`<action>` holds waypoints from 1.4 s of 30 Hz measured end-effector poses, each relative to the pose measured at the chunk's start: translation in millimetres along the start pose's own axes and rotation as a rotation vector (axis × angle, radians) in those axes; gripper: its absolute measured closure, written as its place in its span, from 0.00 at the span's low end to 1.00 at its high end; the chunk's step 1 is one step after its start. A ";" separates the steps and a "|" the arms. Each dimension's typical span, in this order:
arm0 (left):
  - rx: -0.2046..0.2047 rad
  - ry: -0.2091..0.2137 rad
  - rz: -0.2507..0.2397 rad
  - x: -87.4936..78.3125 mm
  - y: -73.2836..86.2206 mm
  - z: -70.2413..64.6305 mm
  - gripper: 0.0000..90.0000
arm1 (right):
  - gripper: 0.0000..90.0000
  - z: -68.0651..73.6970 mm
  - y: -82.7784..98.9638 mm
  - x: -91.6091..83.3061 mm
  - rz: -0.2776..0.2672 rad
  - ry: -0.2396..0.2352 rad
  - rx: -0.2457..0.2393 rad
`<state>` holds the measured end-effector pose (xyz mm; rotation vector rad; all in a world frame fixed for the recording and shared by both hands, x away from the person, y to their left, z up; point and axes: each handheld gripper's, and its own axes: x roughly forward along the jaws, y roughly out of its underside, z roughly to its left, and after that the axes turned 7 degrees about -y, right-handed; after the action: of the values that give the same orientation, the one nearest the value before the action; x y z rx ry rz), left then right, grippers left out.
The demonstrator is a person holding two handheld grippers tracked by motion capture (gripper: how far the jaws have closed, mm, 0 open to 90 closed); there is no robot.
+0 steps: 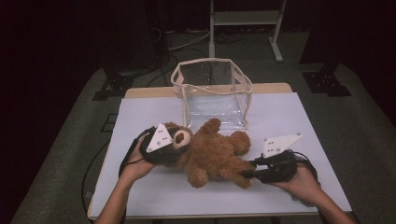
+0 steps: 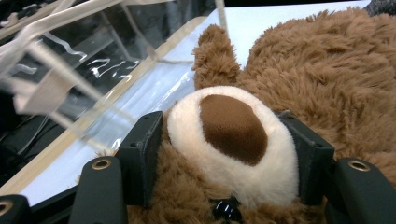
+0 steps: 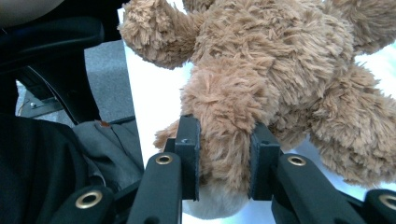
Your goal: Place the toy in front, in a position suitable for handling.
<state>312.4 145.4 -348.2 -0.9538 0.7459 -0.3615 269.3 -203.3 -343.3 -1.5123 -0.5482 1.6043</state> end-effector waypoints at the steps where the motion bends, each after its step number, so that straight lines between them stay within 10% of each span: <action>1: 0.000 0.000 0.000 0.0 0.0 0.0 0.42 | 0.78 0.0 0.0 0.0 0.000 0.000 0.000; 15: -0.018 0.049 -0.032 41.4 -15.5 -36.7 0.42 | 0.78 -8.1 42.4 -46.2 0.021 0.093 0.065; 42: -0.010 0.130 0.044 31.0 12.0 -54.6 0.35 | 0.58 -1.9 93.7 -26.2 -0.057 0.026 0.135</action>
<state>294.7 101.0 -390.7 -0.9279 0.8871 -0.3841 243.1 -276.3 -402.1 -1.4031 -0.4548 1.5449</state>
